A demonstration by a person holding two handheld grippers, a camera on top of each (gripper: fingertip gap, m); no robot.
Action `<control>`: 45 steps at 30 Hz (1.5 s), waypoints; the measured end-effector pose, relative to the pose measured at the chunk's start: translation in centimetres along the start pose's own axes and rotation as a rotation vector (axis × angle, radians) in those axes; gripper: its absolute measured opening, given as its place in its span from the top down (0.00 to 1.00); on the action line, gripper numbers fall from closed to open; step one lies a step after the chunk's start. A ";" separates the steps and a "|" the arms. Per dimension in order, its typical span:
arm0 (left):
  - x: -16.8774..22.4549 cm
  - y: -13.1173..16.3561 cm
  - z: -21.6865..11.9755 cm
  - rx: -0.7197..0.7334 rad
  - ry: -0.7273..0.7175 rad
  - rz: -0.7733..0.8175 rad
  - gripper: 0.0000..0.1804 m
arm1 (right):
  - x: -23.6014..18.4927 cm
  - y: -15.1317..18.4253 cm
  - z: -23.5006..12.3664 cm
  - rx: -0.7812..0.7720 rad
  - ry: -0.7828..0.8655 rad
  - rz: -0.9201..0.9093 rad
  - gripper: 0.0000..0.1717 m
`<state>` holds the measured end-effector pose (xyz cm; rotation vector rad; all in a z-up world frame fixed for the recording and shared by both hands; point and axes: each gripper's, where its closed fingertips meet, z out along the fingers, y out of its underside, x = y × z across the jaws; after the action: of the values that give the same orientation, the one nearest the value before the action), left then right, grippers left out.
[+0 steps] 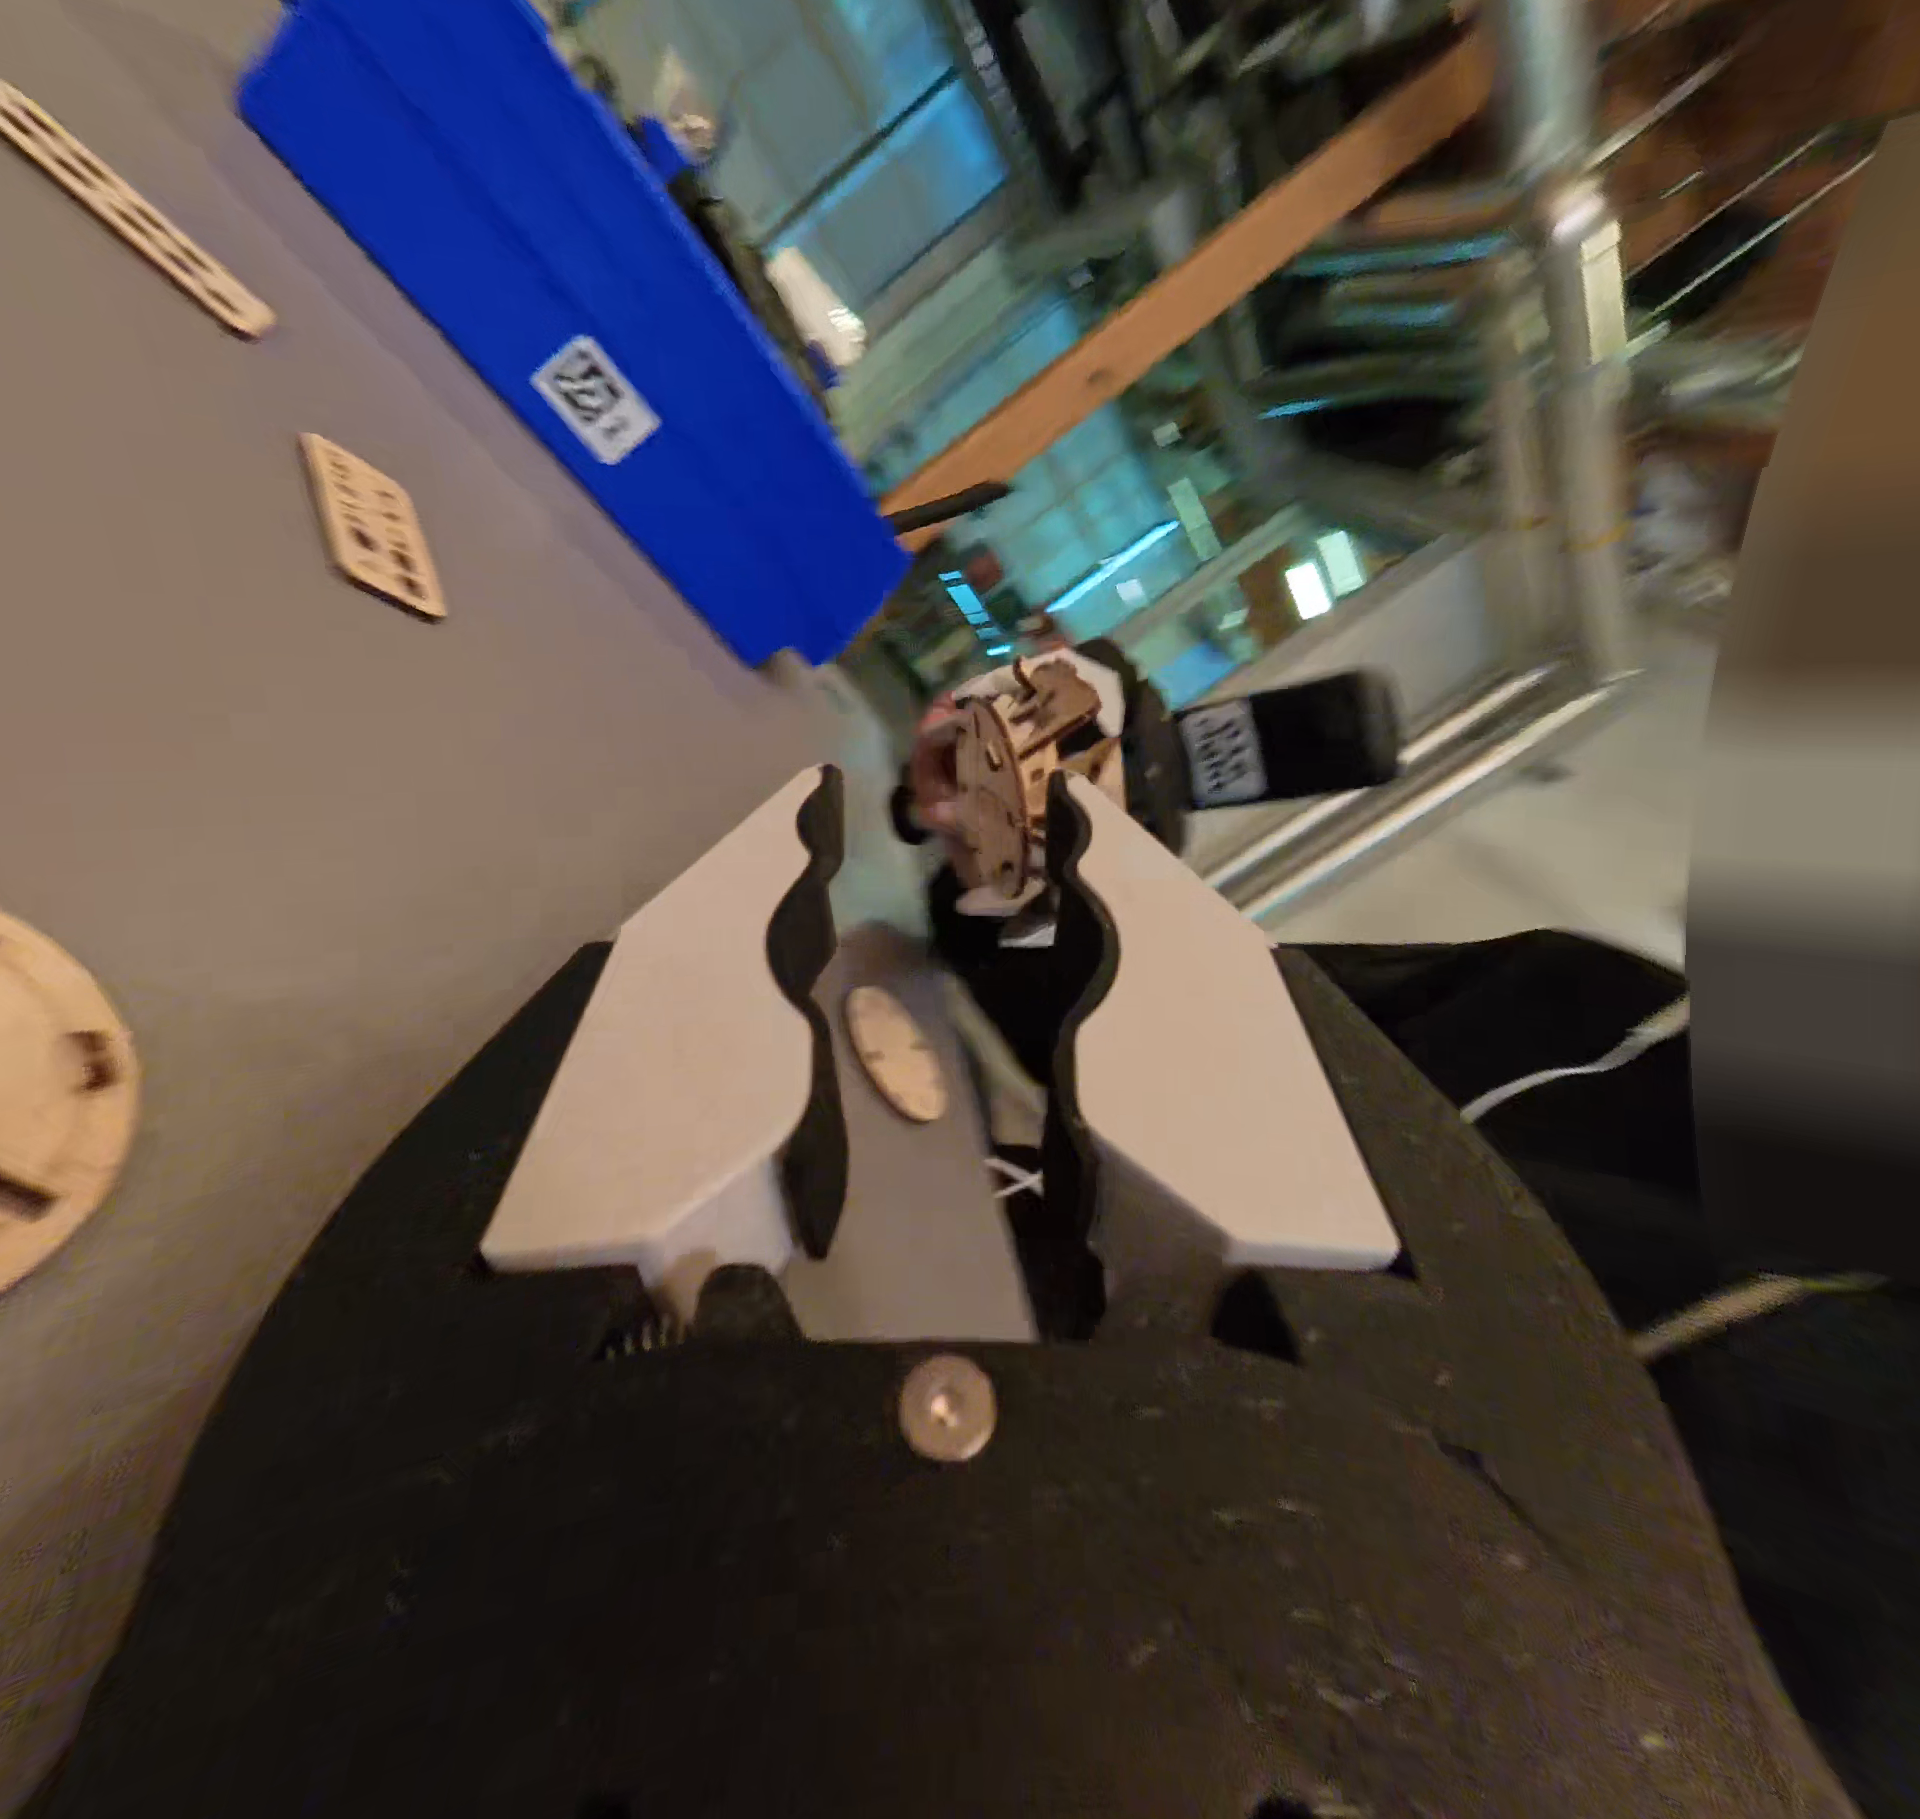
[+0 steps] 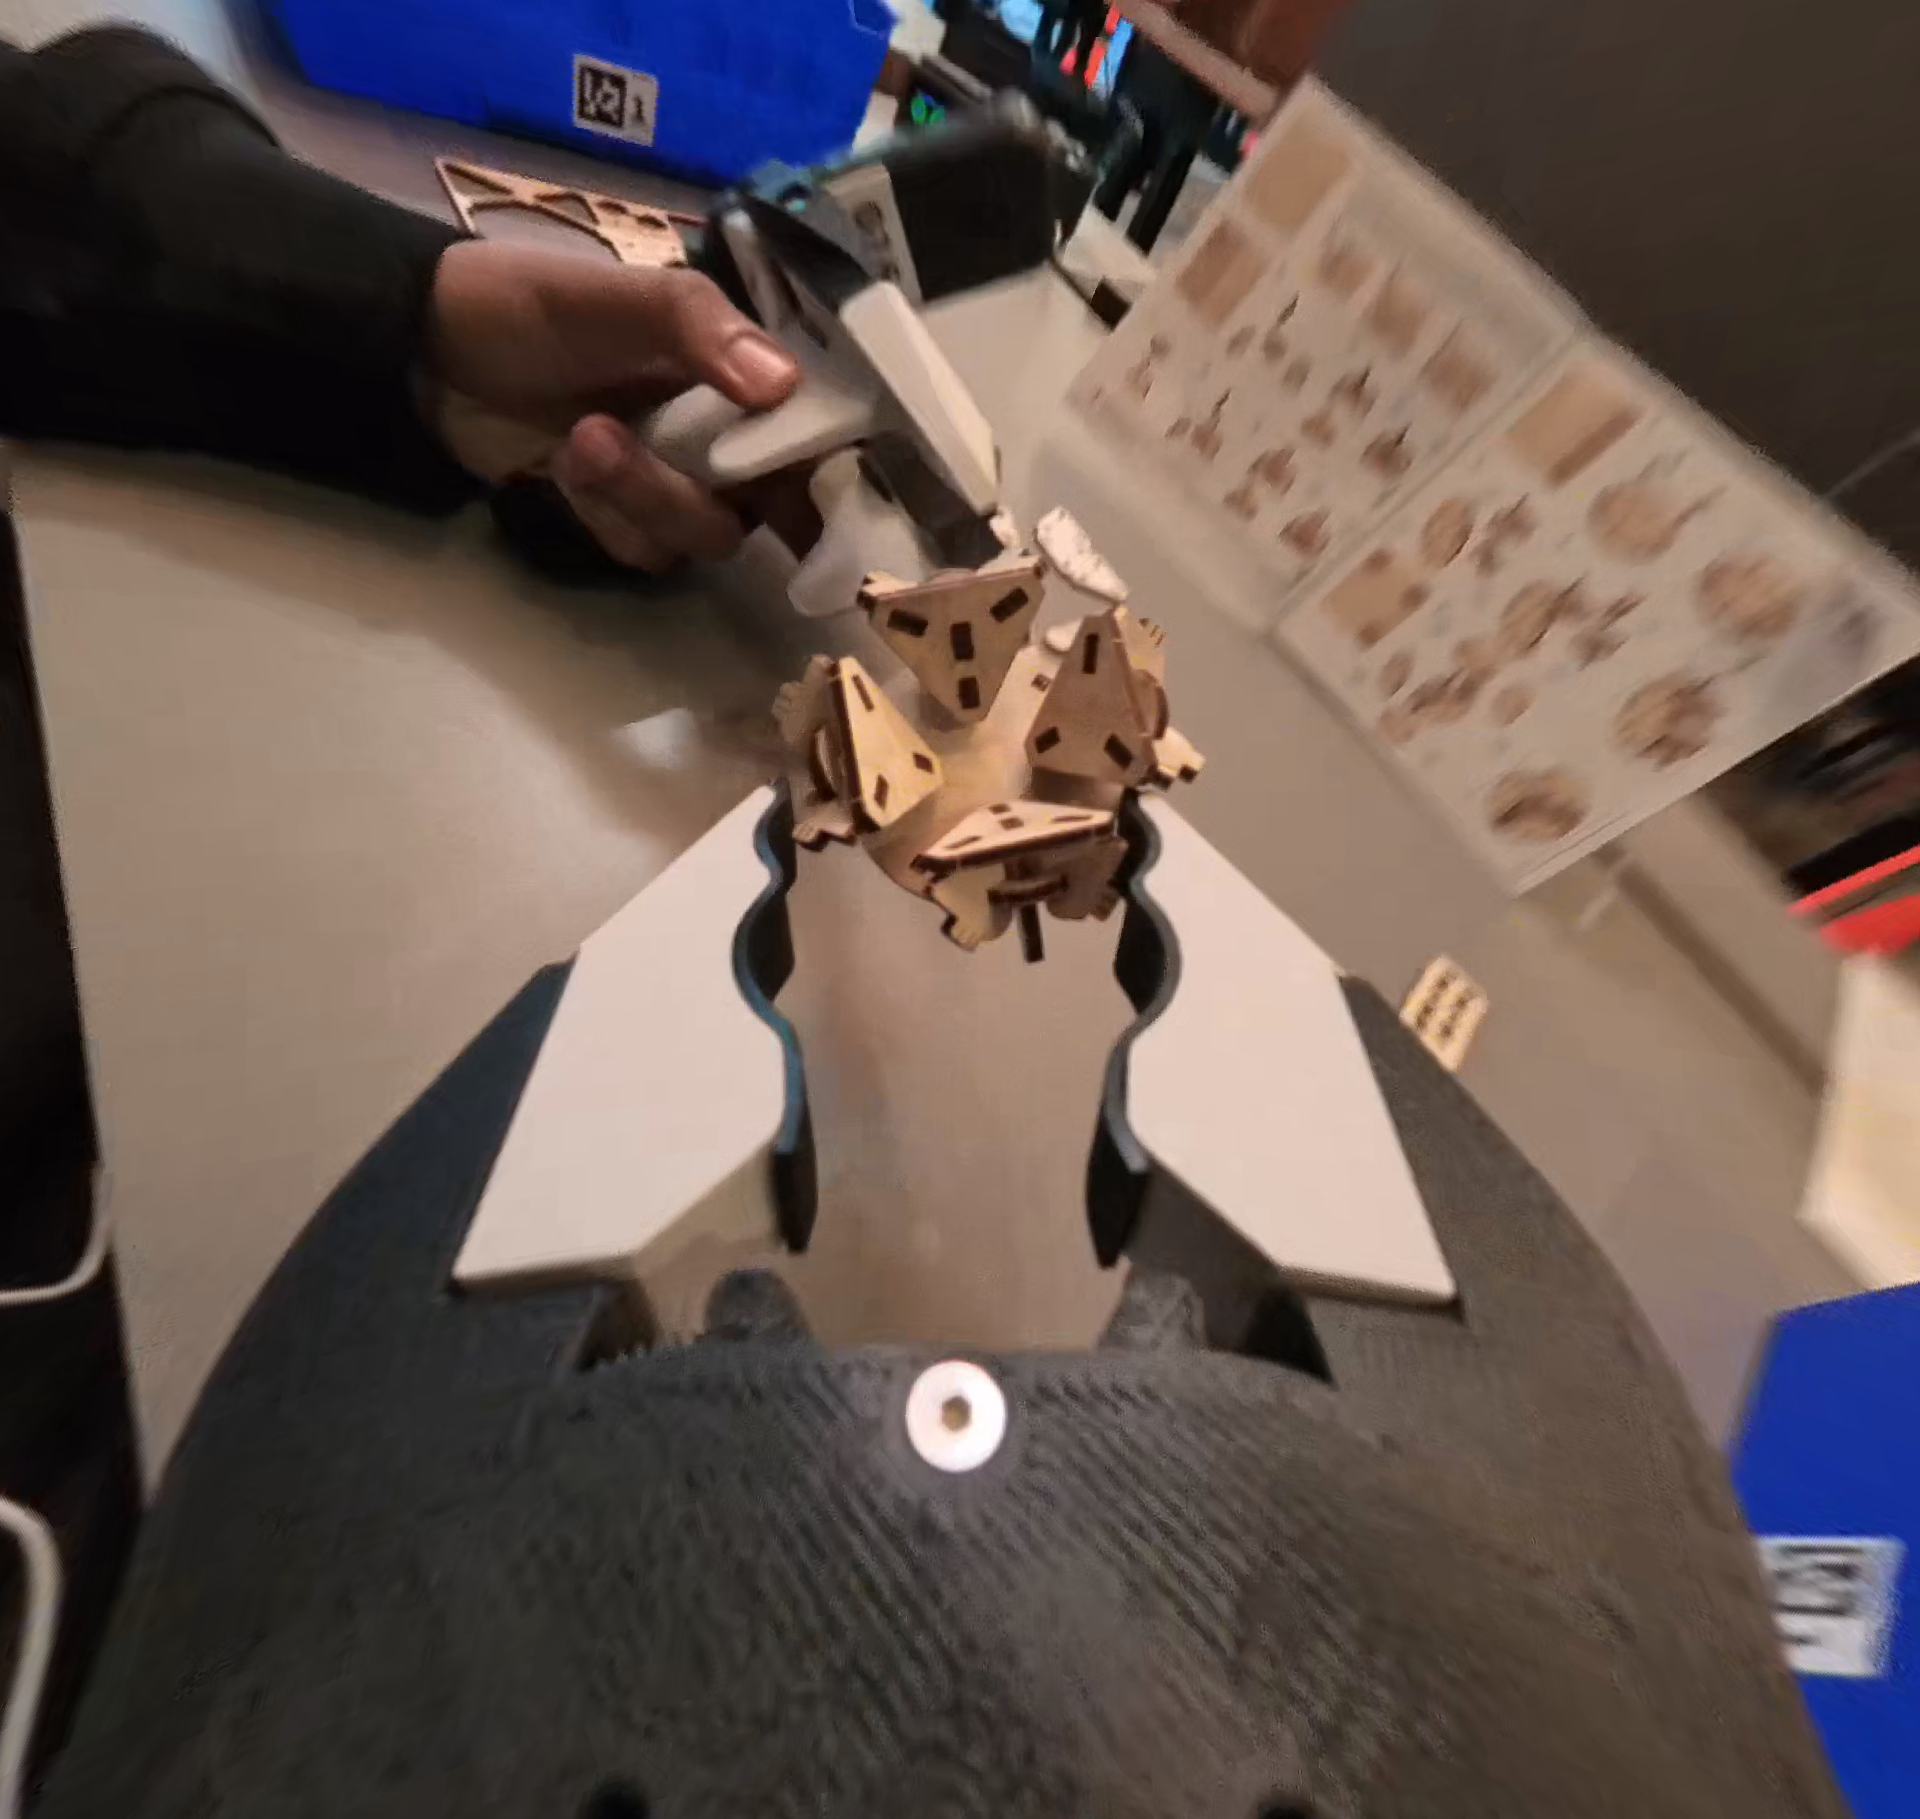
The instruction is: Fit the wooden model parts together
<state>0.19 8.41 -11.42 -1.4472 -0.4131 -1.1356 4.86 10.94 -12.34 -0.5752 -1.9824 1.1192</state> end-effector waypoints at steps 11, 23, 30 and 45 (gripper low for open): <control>1.1 3.6 1.6 -0.199 0.086 -0.114 0.82 | -3.0 0.0 1.0 -0.139 -0.018 -0.415 0.64; 0.3 3.0 1.2 -0.174 -0.005 -0.033 0.99 | -2.3 2.4 -0.4 -0.250 -0.005 -0.316 0.53; -0.4 -0.9 -0.8 0.030 -0.067 -0.003 0.99 | -5.4 6.0 -4.9 -0.315 -0.236 0.164 0.46; 0.4 -9.4 -1.3 -0.007 -0.314 0.365 0.99 | -1.9 6.5 6.6 -0.312 -0.386 0.210 0.69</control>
<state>-7.55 9.42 -6.08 -1.6332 -0.3427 -0.6208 0.80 9.64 -20.74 -0.7919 -2.5041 1.1151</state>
